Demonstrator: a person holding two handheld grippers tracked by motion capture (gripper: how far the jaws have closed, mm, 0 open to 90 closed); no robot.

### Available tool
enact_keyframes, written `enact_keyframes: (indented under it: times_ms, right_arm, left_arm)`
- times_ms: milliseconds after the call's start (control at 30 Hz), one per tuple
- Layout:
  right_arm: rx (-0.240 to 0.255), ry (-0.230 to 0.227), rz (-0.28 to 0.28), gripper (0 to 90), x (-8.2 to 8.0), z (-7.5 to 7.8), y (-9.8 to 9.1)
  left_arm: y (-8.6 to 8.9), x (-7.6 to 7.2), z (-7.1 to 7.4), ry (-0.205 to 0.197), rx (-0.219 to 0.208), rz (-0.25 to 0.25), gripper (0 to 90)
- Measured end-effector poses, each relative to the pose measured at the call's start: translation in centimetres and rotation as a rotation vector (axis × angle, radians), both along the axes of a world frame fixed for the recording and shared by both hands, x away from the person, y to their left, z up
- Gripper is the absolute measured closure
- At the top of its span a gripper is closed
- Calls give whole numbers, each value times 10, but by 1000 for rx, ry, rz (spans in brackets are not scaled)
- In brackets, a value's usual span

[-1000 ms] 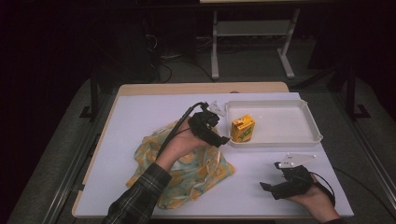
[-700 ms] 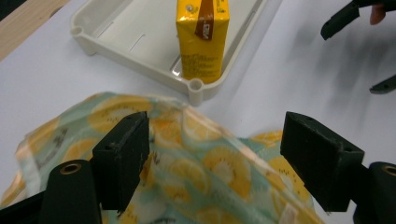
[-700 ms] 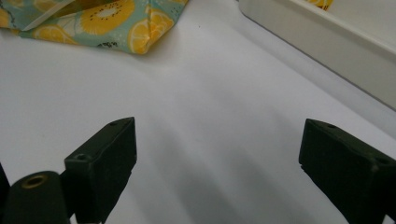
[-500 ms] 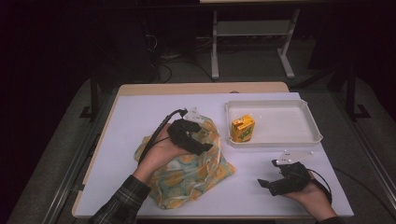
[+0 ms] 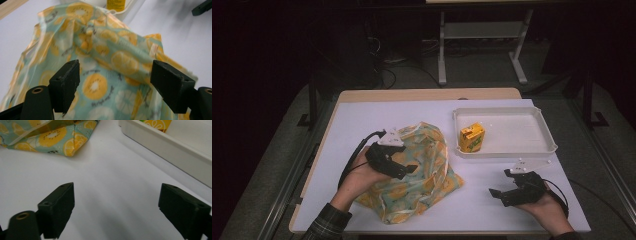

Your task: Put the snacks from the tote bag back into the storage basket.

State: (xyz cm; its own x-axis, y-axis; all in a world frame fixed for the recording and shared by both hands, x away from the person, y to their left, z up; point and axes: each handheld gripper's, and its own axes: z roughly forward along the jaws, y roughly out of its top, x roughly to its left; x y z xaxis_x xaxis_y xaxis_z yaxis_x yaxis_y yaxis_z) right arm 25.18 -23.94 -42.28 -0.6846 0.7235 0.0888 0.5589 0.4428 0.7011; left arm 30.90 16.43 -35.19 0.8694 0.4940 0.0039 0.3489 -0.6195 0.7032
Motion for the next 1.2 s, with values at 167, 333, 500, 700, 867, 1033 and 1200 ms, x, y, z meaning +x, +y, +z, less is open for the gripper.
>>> enact_keyframes:
  times_ms: [167,333,500,700,867,1033,1200]
  right_arm:
    - [16,0,10,233,4,4,-1]
    - [30,4,22,376,11,9,-2]
    - [39,-4,28,544,17,14,-2]
    - [21,-16,27,737,26,19,0]
    - [32,-26,28,883,36,24,-1]
    - [29,-35,36,899,44,28,-2]
    - [27,-42,39,899,56,31,-1]
  left_arm:
    - [22,-11,-6,-6,-5,31,226]
    - [42,-18,-8,-9,-15,56,212]
    - [59,-25,-10,-22,-26,81,206]
    - [80,-33,-12,-18,-29,125,194]
    - [97,-41,-15,-9,-35,162,192]
    - [113,-49,-19,-9,-46,197,193]
    - [128,-54,-24,-12,-45,230,192]
